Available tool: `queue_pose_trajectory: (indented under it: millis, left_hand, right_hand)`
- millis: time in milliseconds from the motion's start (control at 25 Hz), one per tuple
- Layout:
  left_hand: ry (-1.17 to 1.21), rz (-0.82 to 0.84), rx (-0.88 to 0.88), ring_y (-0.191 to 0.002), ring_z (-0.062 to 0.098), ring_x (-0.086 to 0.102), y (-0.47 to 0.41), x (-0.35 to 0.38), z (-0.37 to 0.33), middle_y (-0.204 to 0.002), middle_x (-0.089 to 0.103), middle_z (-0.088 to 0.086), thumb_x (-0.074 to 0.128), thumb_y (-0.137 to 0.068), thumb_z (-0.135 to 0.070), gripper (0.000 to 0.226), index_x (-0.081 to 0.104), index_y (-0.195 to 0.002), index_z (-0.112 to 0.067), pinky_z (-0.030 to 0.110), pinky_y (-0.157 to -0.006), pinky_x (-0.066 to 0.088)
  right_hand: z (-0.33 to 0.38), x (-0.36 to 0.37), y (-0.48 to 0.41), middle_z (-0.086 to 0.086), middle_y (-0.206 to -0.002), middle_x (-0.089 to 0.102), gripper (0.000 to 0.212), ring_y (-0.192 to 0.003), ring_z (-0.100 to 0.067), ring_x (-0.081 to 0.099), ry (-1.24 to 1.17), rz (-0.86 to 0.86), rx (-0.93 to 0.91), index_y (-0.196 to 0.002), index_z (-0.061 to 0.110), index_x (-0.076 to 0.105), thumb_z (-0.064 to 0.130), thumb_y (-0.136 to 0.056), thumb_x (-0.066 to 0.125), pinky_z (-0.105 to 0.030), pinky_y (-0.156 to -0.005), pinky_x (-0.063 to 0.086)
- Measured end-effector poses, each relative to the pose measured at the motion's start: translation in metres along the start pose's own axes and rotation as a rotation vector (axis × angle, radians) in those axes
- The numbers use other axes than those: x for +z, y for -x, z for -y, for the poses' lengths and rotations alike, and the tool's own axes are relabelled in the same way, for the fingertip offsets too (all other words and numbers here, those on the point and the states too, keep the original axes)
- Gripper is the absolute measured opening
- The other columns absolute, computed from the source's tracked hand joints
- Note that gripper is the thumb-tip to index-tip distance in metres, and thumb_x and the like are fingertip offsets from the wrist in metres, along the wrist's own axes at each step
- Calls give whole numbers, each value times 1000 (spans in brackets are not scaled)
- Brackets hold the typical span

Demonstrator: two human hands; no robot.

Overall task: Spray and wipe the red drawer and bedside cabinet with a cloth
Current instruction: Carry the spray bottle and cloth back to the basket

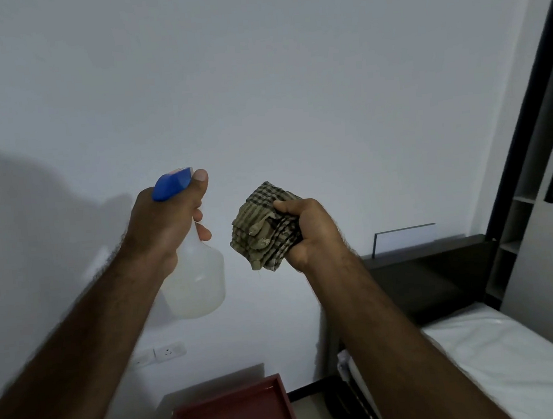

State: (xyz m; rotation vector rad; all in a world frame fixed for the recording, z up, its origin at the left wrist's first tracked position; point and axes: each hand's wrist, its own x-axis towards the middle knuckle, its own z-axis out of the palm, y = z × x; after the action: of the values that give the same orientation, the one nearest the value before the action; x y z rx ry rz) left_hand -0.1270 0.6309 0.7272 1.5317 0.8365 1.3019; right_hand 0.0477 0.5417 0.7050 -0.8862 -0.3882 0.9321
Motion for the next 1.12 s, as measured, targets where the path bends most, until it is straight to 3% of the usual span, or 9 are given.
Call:
queue_pose_trajectory:
  millis: [360, 520, 600, 720, 840, 960, 1120]
  left_hand:
    - [111, 215, -36, -53, 22, 69, 33, 74, -12, -85, 69, 8, 74, -83, -63, 50, 70, -109, -22, 41, -69, 60]
    - [145, 363, -21, -57, 24, 70, 64, 99, -20, -84, 68, 7, 72, -85, -62, 50, 69, -114, -22, 40, -69, 59]
    - [166, 435, -13, -57, 23, 70, 82, 110, -21, -84, 68, 5, 71, -85, -64, 49, 69, -113, -24, 38, -66, 58]
    - [203, 562, -16, -55, 22, 70, 120, 133, -21, -83, 68, 4, 72, -84, -64, 48, 69, -114, -26, 33, -59, 57]
    - [243, 678, -41, -57, 26, 69, 168, 162, -16, -81, 67, 4, 72, -85, -62, 43, 69, -114, -30, 42, -70, 60]
    - [245, 793, -62, -56, 24, 69, 227, 194, -13, -80, 67, 6, 71, -85, -63, 41, 69, -104, -26, 40, -70, 59]
    - [242, 954, -86, -58, 20, 70, 319, 233, -8, -82, 68, 5, 70, -86, -63, 39, 69, -98, -26, 36, -70, 58]
  right_hand:
    - [38, -60, 51, -26, -118, 73, 34, -114, -45, 70, 7, -244, -103, -121, -6, 67, -4, -88, 58, -62, -103, 52]
    - [47, -86, 100, -25, -109, 75, 21, -108, -44, 72, -35, -371, -177, -103, -4, 71, -2, -88, 57, -63, -102, 52]
    - [48, -100, 129, -25, -109, 76, 23, -107, -43, 73, -57, -443, -217, -106, -4, 70, -1, -88, 57, -62, -102, 53]
    - [49, -128, 174, -24, -109, 76, 31, -105, -43, 73, -88, -575, -262, -116, -4, 70, -1, -87, 60, -59, -97, 56]
    - [47, -164, 222, -20, -97, 79, 21, -96, -40, 75, -100, -704, -314, -107, -1, 71, -2, -89, 61, -53, -87, 61]
    - [45, -211, 274, -22, -101, 78, 22, -101, -41, 74, -110, -823, -368, -109, -2, 70, -2, -89, 61, -57, -97, 57]
    - [36, -294, 357, -27, -106, 76, 23, -104, -45, 73, -176, -1020, -431, -111, -7, 69, -2, -91, 59, -55, -94, 59]
